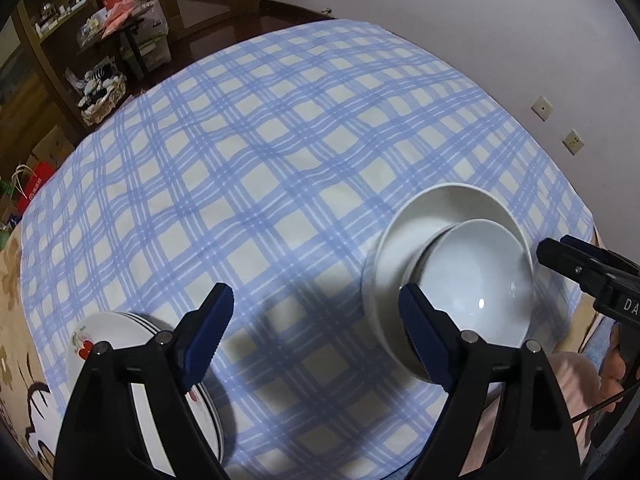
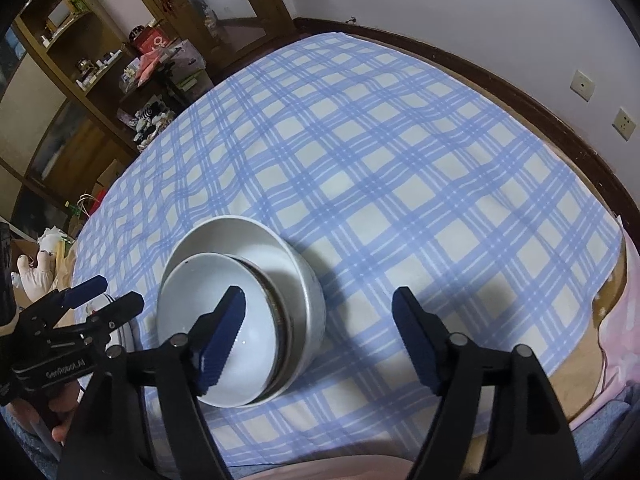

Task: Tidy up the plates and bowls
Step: 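Open both tools and release the bowls into the stack, then grasp the rim of the nested bowl stack with both tools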

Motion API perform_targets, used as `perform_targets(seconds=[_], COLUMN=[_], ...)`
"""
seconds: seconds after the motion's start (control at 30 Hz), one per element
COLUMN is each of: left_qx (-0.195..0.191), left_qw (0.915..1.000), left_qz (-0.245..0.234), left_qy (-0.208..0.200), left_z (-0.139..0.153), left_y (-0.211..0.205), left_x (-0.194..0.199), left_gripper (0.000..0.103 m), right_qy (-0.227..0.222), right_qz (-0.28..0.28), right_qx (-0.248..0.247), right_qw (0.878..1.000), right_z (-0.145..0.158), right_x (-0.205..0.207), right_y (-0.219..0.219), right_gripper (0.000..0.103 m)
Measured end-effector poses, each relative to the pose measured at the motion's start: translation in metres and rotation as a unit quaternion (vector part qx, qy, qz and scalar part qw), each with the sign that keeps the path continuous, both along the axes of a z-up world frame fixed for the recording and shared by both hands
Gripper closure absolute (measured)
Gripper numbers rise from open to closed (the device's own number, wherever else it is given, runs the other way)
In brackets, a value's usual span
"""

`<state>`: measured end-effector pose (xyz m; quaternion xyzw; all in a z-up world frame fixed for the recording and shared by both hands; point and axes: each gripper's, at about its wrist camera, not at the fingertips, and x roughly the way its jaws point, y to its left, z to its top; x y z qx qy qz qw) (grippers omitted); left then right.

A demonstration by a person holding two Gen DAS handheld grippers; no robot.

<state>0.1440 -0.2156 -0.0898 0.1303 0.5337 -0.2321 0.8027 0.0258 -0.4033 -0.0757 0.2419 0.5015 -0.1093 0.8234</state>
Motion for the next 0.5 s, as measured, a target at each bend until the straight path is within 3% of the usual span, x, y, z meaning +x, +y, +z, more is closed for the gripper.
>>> perform_targets(seconds=[0.5], left_qx=[0.018], left_qw=[0.9994], left_qz=[-0.011], left_qy=[0.026], left_z=[-0.026], left_y=[-0.005], left_x=[0.013], left_gripper=[0.019], right_qy=[0.036], right_qz=[-0.010], right_qx=[0.015], right_qw=[0.999], right_z=[-0.027], right_x=[0.003], right_y=[-0.015], right_gripper=[0.020])
